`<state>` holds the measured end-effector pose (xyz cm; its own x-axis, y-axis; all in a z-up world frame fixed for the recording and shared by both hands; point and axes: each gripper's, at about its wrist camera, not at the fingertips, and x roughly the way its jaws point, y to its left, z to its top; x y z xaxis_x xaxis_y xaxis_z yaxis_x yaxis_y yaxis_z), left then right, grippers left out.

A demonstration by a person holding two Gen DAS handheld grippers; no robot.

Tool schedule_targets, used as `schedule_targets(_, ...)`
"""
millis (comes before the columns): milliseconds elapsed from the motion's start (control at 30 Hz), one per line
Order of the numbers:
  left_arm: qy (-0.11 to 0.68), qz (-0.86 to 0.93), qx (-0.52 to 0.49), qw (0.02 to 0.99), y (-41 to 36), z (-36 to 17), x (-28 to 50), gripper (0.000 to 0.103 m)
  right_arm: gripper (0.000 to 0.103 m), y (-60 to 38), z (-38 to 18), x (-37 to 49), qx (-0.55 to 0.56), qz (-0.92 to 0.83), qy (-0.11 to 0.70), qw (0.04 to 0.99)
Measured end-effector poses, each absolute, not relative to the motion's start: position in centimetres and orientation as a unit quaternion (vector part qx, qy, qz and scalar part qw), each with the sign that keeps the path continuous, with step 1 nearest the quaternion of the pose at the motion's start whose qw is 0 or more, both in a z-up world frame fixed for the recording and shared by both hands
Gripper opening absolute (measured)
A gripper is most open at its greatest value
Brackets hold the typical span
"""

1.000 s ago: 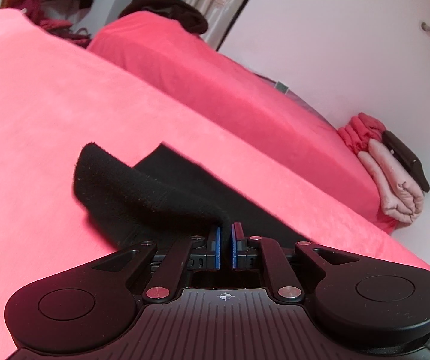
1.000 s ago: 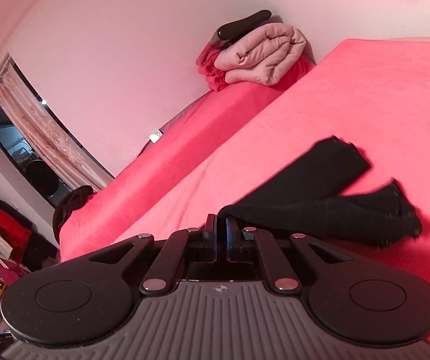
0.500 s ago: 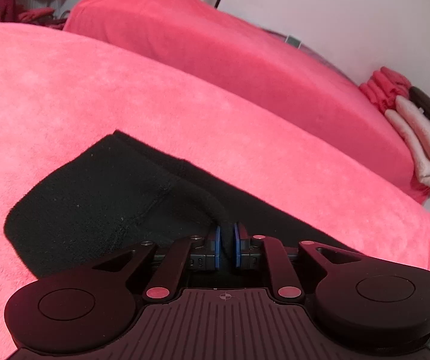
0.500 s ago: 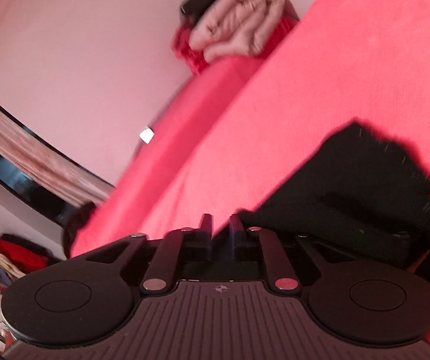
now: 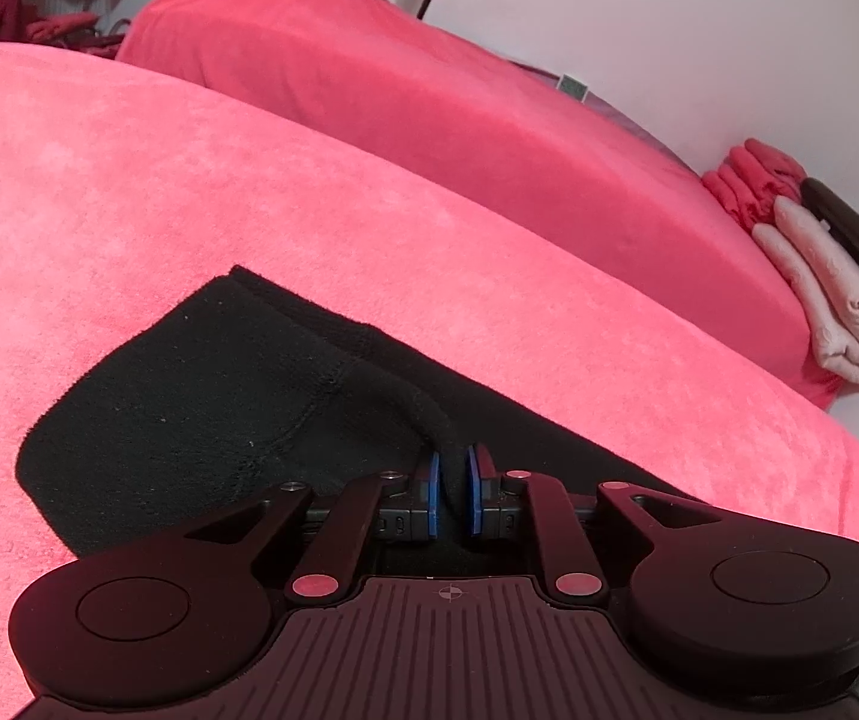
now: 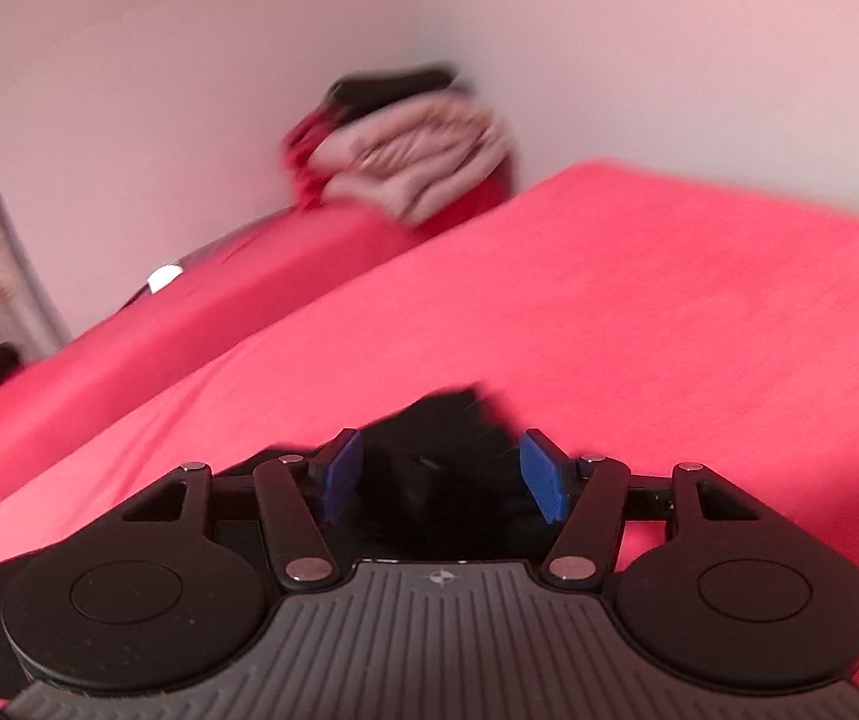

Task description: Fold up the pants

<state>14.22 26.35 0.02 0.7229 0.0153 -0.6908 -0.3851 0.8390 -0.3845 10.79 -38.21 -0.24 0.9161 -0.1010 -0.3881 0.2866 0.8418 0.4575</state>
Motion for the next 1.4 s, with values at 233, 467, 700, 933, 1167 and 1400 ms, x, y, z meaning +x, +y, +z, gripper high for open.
schedule_targets(233, 0.353, 0.115, -0.249, 0.895, 26.2, -0.3, 14.7, 0.074, 0.064, -35.4, 1.5, 7.7, 0.192, -0.036, 0.126, 0.973)
schedule_targets(467, 0.348, 0.108, -0.246, 0.898, 26.2, -0.5, 14.6, 0.073, 0.062, -32.6, 0.2, 11.8, 0.174, 0.077, 0.214, 0.958)
schedule_targets(700, 0.327, 0.083, -0.250, 0.908, 27.2, 0.2, 13.7, 0.096, 0.060, -35.6, 0.0, 11.6, 0.249, -0.130, 0.165, 0.946)
schedule_targets(933, 0.272, 0.111, -0.255, 0.921, 30.1, 2.3, 11.9, 0.103, 0.069, -25.1, 4.3, 11.2, 0.101, 0.060, 0.151, 0.981)
schedule_targets(1167, 0.281, 0.192, -0.267, 0.901, 32.5, 1.4, 7.8, 0.103, 0.069, -9.2, 6.8, 13.5, -0.018, 0.303, 0.189, 0.934)
schedule_targets(1400, 0.275, 0.211, -0.274, 0.897, 34.2, 1.3, 6.1, 0.103, 0.053, 6.7, 9.8, 16.2, -0.089, 0.465, 0.212, 0.855)
